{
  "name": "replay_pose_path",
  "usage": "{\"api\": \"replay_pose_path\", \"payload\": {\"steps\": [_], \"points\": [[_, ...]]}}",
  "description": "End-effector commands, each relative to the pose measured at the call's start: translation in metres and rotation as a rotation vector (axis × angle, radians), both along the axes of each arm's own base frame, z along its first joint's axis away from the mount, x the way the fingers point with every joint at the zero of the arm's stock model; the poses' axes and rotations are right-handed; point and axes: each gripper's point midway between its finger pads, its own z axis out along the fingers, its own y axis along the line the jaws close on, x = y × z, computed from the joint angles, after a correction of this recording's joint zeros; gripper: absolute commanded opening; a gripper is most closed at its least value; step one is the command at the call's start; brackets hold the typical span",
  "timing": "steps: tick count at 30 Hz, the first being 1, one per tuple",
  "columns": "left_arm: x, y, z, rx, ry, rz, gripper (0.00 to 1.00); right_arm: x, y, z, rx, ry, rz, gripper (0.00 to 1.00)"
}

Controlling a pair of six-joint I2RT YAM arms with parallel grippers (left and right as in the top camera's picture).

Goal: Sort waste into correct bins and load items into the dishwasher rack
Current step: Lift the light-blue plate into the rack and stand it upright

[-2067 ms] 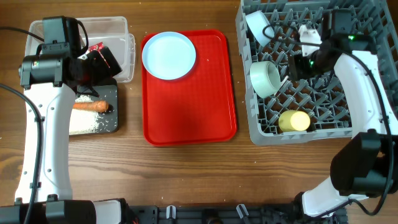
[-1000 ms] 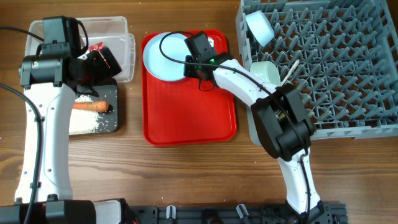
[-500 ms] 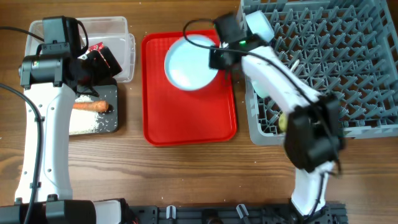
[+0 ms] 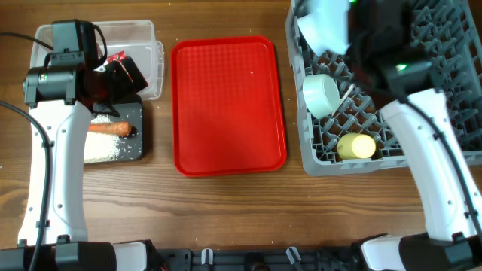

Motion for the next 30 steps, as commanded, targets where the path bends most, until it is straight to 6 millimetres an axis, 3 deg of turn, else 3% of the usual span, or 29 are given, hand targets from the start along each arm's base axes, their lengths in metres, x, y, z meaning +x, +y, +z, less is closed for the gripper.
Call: {"api": "replay_pose_path", "payload": {"steps": [1,5,10,13,17,19,20,24,27,30], "points": [[0.003,0.003,0.004,0.004,-0.012,0.020,1.00,0.010,-0.051,-0.007,-0.130,0.061,-0.108,0.04],[0.003,0.003,0.004,0.004,-0.013,0.020,1.00,0.038,-0.072,-0.042,-0.252,0.207,-0.075,0.04],[0.003,0.003,0.004,0.004,-0.013,0.020,1.00,0.065,-0.070,-0.112,-0.293,0.372,-0.047,0.04],[0.003,0.003,0.004,0.004,-0.012,0.020,1.00,0.070,-0.070,-0.133,-0.298,0.415,-0.041,0.04],[0.003,0.003,0.004,0.004,-0.013,0.020,1.00,0.072,-0.069,-0.138,-0.296,0.425,-0.036,0.05],[0.003,0.003,0.004,0.004,-0.013,0.020,1.00,0.074,-0.065,-0.141,-0.278,0.424,-0.011,0.49],[0.003,0.003,0.004,0.004,-0.012,0.020,1.00,0.074,-0.065,-0.140,-0.262,0.409,-0.023,0.67],[0.003,0.003,0.004,0.004,-0.012,0.020,1.00,0.069,-0.063,-0.122,-0.154,0.287,-0.090,0.86],[0.003,0.003,0.004,0.004,-0.013,0.020,1.00,0.053,-0.052,-0.075,-0.121,0.176,-0.080,0.92],[0.003,0.003,0.004,0.004,-0.012,0.020,1.00,0.018,-0.031,-0.014,-0.103,0.071,-0.026,0.98]]}}
